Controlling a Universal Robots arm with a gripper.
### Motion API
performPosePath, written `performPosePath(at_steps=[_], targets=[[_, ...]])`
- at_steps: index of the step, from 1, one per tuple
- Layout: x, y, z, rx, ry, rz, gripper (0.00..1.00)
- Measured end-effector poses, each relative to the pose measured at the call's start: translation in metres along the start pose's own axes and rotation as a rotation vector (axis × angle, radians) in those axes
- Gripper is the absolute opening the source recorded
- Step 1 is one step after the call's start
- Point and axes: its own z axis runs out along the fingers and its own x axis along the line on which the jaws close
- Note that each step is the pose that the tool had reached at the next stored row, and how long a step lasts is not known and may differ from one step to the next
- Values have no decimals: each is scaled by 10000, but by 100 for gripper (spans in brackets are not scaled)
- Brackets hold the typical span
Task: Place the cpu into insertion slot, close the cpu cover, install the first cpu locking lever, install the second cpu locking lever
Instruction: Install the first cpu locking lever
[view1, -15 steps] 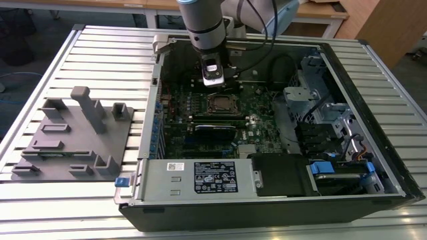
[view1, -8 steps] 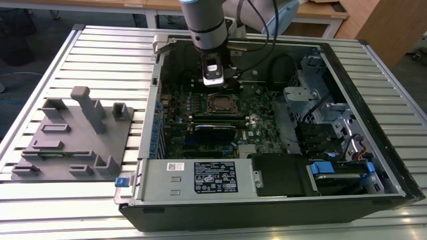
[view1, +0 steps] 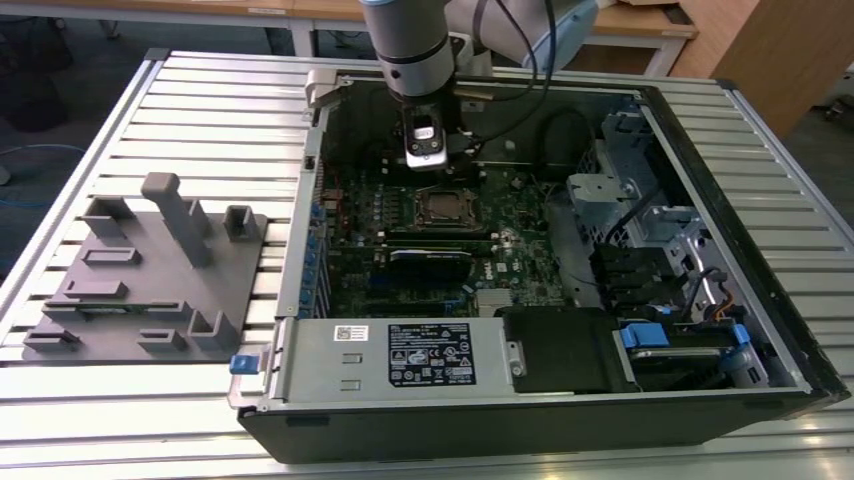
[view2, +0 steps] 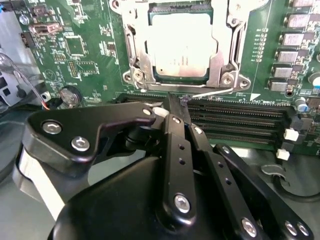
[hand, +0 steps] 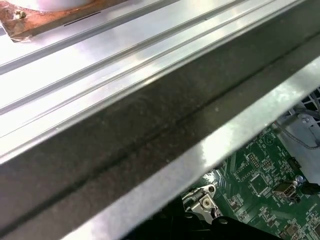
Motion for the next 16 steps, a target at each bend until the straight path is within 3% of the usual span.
performPosePath(at_steps=[7,16], targets=[[-22,15,19,106,-73,11,10],[-22,31,34,120,-89,71,10]])
